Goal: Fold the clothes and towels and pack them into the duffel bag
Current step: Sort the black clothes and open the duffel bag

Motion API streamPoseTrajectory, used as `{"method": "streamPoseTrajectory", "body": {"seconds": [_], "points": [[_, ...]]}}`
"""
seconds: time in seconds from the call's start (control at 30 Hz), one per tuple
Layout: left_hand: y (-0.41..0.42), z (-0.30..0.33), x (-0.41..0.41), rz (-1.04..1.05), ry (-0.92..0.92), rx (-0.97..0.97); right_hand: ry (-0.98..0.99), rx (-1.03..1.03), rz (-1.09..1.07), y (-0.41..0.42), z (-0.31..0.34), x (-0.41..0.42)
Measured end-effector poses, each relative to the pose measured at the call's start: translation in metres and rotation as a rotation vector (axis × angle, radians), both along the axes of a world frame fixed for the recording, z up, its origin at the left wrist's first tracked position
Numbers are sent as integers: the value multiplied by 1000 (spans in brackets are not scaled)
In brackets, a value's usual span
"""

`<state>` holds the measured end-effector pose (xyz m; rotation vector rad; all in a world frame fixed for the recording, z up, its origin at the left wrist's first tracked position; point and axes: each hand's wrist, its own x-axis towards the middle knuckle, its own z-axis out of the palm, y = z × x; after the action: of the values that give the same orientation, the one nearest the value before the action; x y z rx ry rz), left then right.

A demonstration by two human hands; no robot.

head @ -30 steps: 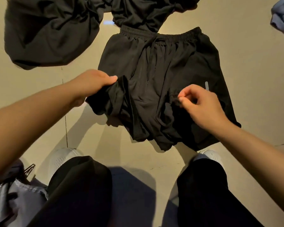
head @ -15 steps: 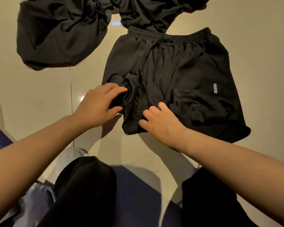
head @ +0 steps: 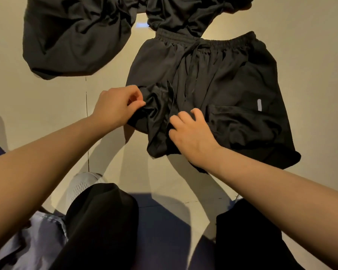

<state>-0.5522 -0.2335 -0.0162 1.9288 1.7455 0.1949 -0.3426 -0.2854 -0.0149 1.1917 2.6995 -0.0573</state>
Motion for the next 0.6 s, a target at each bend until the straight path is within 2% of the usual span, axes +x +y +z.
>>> {"method": "streamPoseTrajectory", "body": {"seconds": [0.07, 0.1, 0.2, 0.23, 0.3, 0.37, 0.4, 0.47, 0.5, 0.6], "points": [[-3, 3, -2, -31, -24, -41, 131, -34, -140, 8, 9, 7], [-5, 5, -3, -65, -28, -76, 194, -108, -293, 14, 13, 14], [-12, 4, -7, -58, -57, -139, 621, -329, -1001, 46, 21, 51], [-14, 3, -8, -32, -62, -127, 706, -408, -1177, 53, 22, 68], [-17, 3, -11, -3, -53, -73, 630, -479, -1281, 60, 22, 98], [-19, 5, -16, -27, -11, -8, 523, -364, -1198, 54, 23, 115], [-20, 6, -21, -46, 11, 29, 506, -264, -1073, 48, 26, 118], [-23, 8, -33, -80, 46, 90, 517, -148, -690, 29, 31, 113], [-25, 9, -40, -100, 63, 108, 482, -157, -503, 17, 31, 108], [-34, 11, -59, -236, 118, 113, 74, -155, -53, -15, 12, 105]]}}
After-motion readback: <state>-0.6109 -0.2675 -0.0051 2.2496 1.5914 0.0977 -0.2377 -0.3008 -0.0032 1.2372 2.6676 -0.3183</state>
